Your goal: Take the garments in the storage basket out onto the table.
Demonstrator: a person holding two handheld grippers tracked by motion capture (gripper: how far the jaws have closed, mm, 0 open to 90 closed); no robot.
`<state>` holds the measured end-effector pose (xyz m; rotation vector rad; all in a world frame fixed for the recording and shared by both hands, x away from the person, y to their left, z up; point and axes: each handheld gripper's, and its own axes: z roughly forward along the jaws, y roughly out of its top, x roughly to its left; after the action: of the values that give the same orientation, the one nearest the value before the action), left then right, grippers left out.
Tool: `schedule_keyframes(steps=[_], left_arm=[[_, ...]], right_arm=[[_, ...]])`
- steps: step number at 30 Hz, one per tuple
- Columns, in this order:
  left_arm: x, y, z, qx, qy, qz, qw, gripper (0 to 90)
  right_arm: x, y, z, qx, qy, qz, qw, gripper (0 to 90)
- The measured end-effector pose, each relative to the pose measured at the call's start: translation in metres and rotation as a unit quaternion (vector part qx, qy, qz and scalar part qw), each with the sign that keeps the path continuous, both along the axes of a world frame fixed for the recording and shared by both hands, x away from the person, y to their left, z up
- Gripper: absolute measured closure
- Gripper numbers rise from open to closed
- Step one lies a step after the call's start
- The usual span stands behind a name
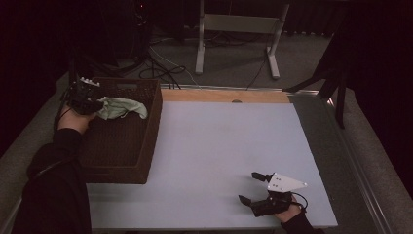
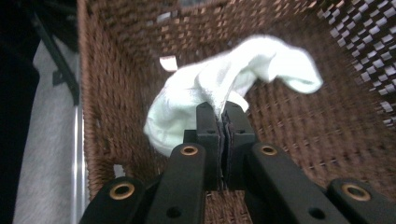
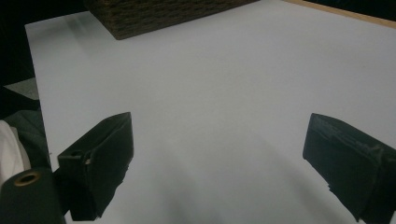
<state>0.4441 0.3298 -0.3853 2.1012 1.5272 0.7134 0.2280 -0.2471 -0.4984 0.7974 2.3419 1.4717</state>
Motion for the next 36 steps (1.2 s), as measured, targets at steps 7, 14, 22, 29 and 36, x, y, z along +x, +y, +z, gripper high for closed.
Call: schedule_keyframes(steps=[7,14,22,29,36], left_arm=[[-0.016,0.004,0.018,-0.032,-0.037,-0.017,0.9987,87.7],[-0.033,0.014,0.036,-0.113,-0.083,-0.04,0.9894,87.7],[-0.057,0.024,0.049,-0.167,-0.115,-0.06,0.9775,87.7],[-0.076,0.036,0.057,-0.221,-0.125,-0.087,0.9633,87.5],[-0.087,0.038,0.061,-0.252,-0.127,-0.098,0.9544,87.5]], right_arm=[[0.0,0.0,0.0,0.0,0.0,0.0,1.0,9.2],[0.0,-0.001,0.001,0.005,0.0,-0.005,1.0,9.1],[0.0,-0.001,0.001,0.006,-0.002,-0.005,1.0,9.2],[0.0,-0.001,0.002,0.007,-0.002,-0.007,1.0,9.2],[0.0,-0.001,0.002,0.004,-0.003,-0.009,0.9999,9.2]])
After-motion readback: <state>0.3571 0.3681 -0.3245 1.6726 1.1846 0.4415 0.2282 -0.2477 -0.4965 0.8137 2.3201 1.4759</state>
